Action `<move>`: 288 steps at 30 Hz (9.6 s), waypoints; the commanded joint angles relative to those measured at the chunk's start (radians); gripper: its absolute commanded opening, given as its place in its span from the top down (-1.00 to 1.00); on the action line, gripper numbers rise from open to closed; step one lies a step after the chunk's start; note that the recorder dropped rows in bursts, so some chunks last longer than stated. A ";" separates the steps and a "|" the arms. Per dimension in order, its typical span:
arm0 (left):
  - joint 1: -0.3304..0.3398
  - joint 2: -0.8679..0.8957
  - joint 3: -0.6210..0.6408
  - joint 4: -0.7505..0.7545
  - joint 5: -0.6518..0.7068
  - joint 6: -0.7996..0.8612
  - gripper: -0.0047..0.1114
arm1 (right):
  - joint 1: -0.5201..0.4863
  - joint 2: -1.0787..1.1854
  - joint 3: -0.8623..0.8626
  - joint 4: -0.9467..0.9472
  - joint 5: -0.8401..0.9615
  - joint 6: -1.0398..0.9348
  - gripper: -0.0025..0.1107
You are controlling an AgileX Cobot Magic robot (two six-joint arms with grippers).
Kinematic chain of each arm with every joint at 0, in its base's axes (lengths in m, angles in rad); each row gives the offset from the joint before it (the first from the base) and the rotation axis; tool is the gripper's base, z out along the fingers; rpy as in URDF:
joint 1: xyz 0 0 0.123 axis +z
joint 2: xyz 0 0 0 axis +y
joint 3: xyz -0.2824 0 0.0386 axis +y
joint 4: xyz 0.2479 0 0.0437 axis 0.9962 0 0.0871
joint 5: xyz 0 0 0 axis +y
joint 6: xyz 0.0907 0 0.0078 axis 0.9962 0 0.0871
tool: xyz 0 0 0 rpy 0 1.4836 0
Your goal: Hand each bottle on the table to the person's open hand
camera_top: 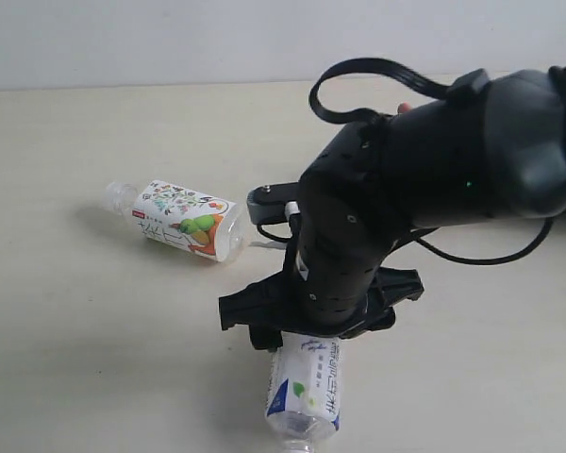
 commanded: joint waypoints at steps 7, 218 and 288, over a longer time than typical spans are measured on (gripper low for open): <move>-0.002 -0.005 0.004 -0.004 -0.005 0.005 0.83 | 0.003 0.042 -0.024 -0.013 -0.021 -0.008 0.12; -0.002 -0.005 0.004 -0.004 -0.005 0.005 0.83 | -0.514 -1.690 0.744 0.050 -0.324 -0.586 0.96; -0.014 1.687 -1.360 -0.026 0.906 0.086 0.89 | -0.514 -1.715 0.744 0.050 -0.339 -0.586 0.96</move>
